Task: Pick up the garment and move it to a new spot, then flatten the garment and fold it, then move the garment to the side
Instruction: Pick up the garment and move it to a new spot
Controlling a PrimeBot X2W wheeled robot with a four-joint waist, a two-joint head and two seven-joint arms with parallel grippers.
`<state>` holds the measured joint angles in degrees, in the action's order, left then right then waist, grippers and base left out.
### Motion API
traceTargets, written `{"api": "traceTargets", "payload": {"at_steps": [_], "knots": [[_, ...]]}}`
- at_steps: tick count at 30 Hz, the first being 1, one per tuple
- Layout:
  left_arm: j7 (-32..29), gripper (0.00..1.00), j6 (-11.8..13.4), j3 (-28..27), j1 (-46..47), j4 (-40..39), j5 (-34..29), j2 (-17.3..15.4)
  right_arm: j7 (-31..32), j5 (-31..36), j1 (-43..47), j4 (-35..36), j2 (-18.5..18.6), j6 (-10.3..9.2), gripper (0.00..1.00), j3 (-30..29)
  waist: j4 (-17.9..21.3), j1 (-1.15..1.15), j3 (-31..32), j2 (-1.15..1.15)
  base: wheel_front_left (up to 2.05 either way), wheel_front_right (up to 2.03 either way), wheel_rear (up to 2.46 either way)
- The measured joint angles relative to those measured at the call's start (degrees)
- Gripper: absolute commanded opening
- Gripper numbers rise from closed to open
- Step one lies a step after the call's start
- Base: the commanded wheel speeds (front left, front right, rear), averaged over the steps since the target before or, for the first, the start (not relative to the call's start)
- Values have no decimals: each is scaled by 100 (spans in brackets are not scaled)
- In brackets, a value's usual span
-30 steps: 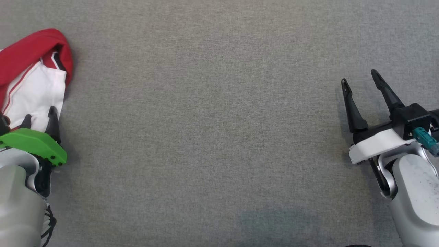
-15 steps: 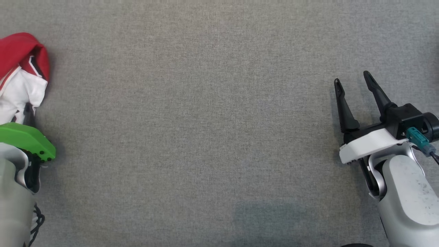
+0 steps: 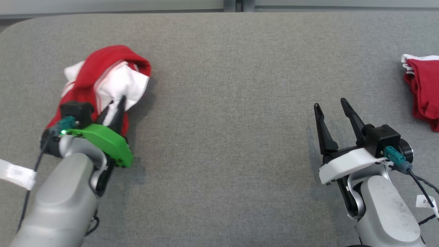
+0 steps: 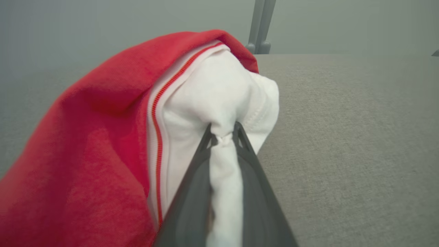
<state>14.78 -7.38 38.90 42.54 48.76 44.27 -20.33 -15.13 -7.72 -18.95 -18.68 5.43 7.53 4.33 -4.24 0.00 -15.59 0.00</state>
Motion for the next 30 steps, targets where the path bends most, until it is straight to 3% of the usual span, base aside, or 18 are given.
{"api": "traceTargets", "payload": {"at_steps": [9,16,17,18,23,30], "knots": [[25,0,-1,1123,-410,-1065,-51,791,0,-79,257,-74,-156,0,100,-54,620,0,424,0,0,0,0],[25,0,-1,1163,-788,-981,-313,1079,0,-79,344,-129,-181,0,100,-22,1056,0,570,0,0,0,0],[25,22,-1,1098,-864,-959,-321,1109,0,-79,344,-131,-189,0,100,-20,1119,0,589,0,0,0,0],[25,100,-1,1022,-940,-959,-332,1118,0,-79,344,-134,-191,0,100,-25,1177,0,608,0,0,0,0],[34,100,-2,353,-1347,-936,-811,1065,0,-75,382,-141,-199,0,100,-111,1311,0,733,0,0,0,0],[35,100,138,-1056,-2254,-1351,-1688,1013,0,-67,575,-154,-220,0,100,-116,1099,0,953,0,0,0,0]]}}
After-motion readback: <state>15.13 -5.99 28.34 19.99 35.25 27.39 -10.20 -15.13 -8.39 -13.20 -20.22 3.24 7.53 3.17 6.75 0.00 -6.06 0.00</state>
